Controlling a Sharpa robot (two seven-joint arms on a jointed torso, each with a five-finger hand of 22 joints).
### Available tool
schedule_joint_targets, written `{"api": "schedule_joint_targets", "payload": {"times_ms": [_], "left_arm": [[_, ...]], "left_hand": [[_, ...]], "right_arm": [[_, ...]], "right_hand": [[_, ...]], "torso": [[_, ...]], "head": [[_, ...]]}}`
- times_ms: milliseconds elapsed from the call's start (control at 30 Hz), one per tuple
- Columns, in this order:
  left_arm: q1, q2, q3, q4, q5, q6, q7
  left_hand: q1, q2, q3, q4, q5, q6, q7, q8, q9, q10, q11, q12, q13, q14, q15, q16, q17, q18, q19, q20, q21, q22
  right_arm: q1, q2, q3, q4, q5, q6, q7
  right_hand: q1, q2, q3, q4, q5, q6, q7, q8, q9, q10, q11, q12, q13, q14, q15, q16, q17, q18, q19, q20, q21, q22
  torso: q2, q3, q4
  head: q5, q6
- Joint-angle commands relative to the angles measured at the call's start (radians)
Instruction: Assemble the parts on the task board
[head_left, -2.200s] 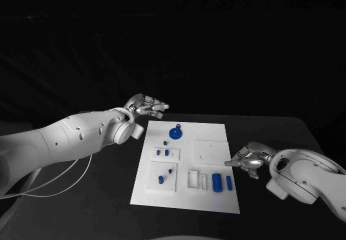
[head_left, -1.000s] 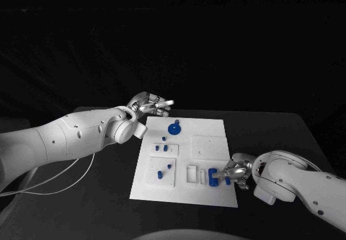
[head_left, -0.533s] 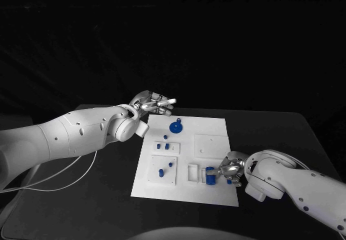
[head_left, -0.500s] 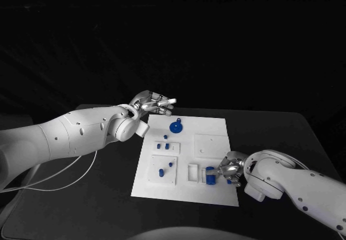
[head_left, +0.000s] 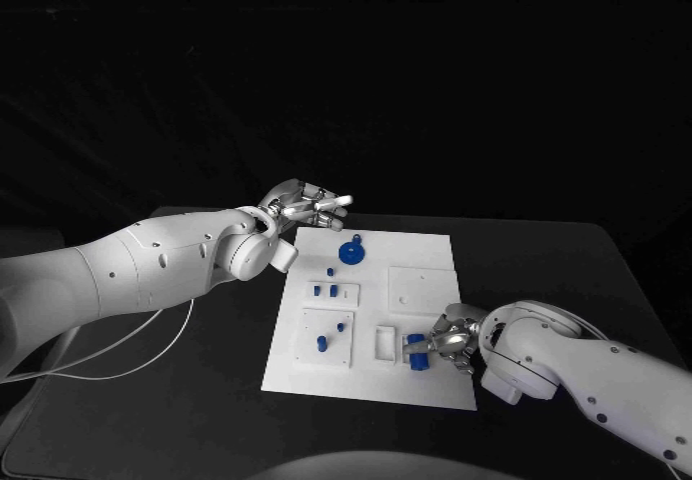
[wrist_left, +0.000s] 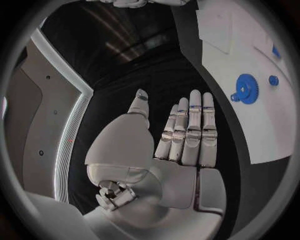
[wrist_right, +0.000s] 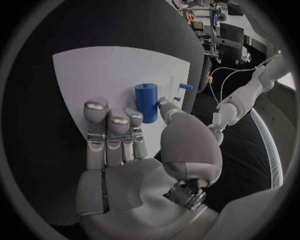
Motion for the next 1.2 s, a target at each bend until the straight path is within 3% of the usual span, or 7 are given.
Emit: {"api": "schedule_joint_targets", "payload": {"times_ms": [33, 100, 133, 333, 633, 967, 1200], "left_arm": [[-0.001, 0.003, 0.001, 0.0, 0.004, 0.021, 0.0], [-0.001, 0.003, 0.001, 0.0, 0.003, 0.022, -0.001], [-0.001, 0.003, 0.001, -0.001, 0.002, 0.022, -0.002], [-0.001, 0.003, 0.001, -0.001, 0.001, 0.022, -0.009], [0.0, 0.001, 0.001, -0.004, -0.001, 0.021, -0.017], [0.0, 0.0, 0.001, -0.01, -0.005, 0.022, -0.026], [0.0, 0.006, 0.001, -0.016, -0.008, 0.023, -0.033]], "left_hand": [[0.006, -0.007, 0.005, 0.004, -0.005, -0.006, -0.001, 0.0, 0.001, -0.006, 0.001, -0.002, 0.001, -0.007, -0.002, -0.006, 0.001, -0.015, -0.001, 0.007, 0.006, -0.002], [0.006, -0.008, 0.006, 0.004, -0.005, -0.007, -0.001, 0.0, 0.001, -0.008, 0.002, -0.002, 0.001, -0.009, -0.002, -0.006, 0.001, -0.015, -0.002, 0.007, 0.006, -0.003], [0.006, -0.008, 0.006, 0.004, -0.004, -0.007, -0.001, 0.0, 0.001, -0.008, 0.002, -0.002, 0.001, -0.009, -0.001, -0.006, 0.001, -0.015, -0.002, 0.007, 0.006, -0.003], [0.007, -0.005, 0.008, 0.004, -0.004, -0.008, 0.0, 0.0, 0.001, -0.009, 0.002, -0.002, 0.001, -0.01, -0.001, -0.006, 0.002, -0.015, -0.002, 0.008, 0.007, -0.005], [0.006, -0.004, 0.009, 0.004, -0.004, -0.008, 0.0, 0.0, 0.001, -0.01, 0.002, -0.002, 0.001, -0.01, -0.001, -0.006, 0.003, -0.014, -0.002, 0.008, 0.008, -0.006], [0.005, -0.005, 0.011, 0.007, -0.004, -0.01, 0.0, 0.0, 0.001, -0.011, 0.003, -0.002, 0.001, -0.01, -0.001, -0.006, 0.006, -0.014, -0.003, 0.008, 0.01, -0.011], [0.008, -0.007, 0.012, 0.007, -0.004, -0.014, 0.002, -0.001, 0.001, -0.013, 0.003, -0.002, 0.001, -0.01, -0.001, -0.006, 0.008, -0.014, -0.003, 0.008, 0.011, -0.013]], "right_arm": [[-0.014, 0.006, -0.015, -0.01, -0.024, 0.028, -0.019], [-0.014, 0.008, -0.017, -0.011, -0.04, 0.012, -0.013], [-0.014, 0.008, -0.018, -0.012, -0.046, 0.001, -0.01], [-0.014, 0.002, -0.021, -0.011, -0.05, -0.052, -0.003], [-0.012, -0.031, -0.017, 0.03, 0.018, -0.085, 0.004], [0.007, -0.057, 0.014, 0.098, 0.065, -0.094, 0.005], [0.026, -0.026, 0.02, 0.084, 0.075, -0.054, -0.009]], "right_hand": [[0.026, 0.008, -0.009, -0.046, 0.044, -0.02, 0.01, -0.008, -0.151, -0.003, 0.004, -0.004, 0.001, 0.005, 0.003, -0.002, 0.003, -0.005, 0.051, 0.009, 0.004, 0.066], [0.054, 0.014, -0.03, -0.082, 0.186, -0.014, 0.009, -0.008, -0.153, -0.002, 0.003, 0.0, 0.003, 0.005, 0.001, 0.0, 0.007, -0.006, 0.052, 0.008, 0.013, 0.069], [0.065, 0.029, -0.045, -0.105, 0.225, -0.009, 0.01, -0.009, -0.155, -0.002, 0.001, 0.001, 0.004, 0.006, 0.0, 0.002, 0.009, -0.006, 0.053, 0.008, 0.017, 0.071], [0.059, 0.093, 0.018, -0.235, 0.28, 0.027, -0.001, -0.009, -0.178, -0.002, -0.009, -0.001, 0.002, 0.006, -0.006, -0.001, 0.011, -0.011, 0.053, 0.002, 0.027, 0.076], [0.017, 0.112, 0.001, -0.236, 0.228, 0.056, -0.013, -0.008, -0.178, 0.009, -0.016, -0.014, -0.014, 0.007, -0.01, -0.003, 0.011, -0.016, 0.053, -0.003, 0.029, 0.077], [0.021, 0.105, -0.043, -0.173, 0.174, 0.075, -0.021, -0.008, -0.174, 0.015, -0.019, -0.02, -0.027, 0.007, -0.013, -0.007, 0.01, -0.02, 0.053, -0.006, 0.029, 0.077], [0.007, 0.111, -0.076, -0.125, 0.139, 0.104, -0.031, -0.008, -0.161, 0.015, -0.024, -0.034, -0.04, 0.007, -0.016, -0.009, 0.011, -0.023, 0.052, -0.008, 0.026, 0.076]], "torso": [[0.0, -0.0001, 0.0015], [0.0, -0.0002, 0.001], [0.001, 0.0, 0.0004], [0.0, -0.001, 0.0003], [0.0, -0.0004, -0.0011], [0.001, -0.0001, -0.0002], [0.0, -0.0015, -0.0014]], "head": [[0.0, -0.001], [0.001, -0.001], [0.001, -0.001], [0.003, -0.001], [0.009, 0.001], [0.01, 0.002], [0.01, 0.005]]}}
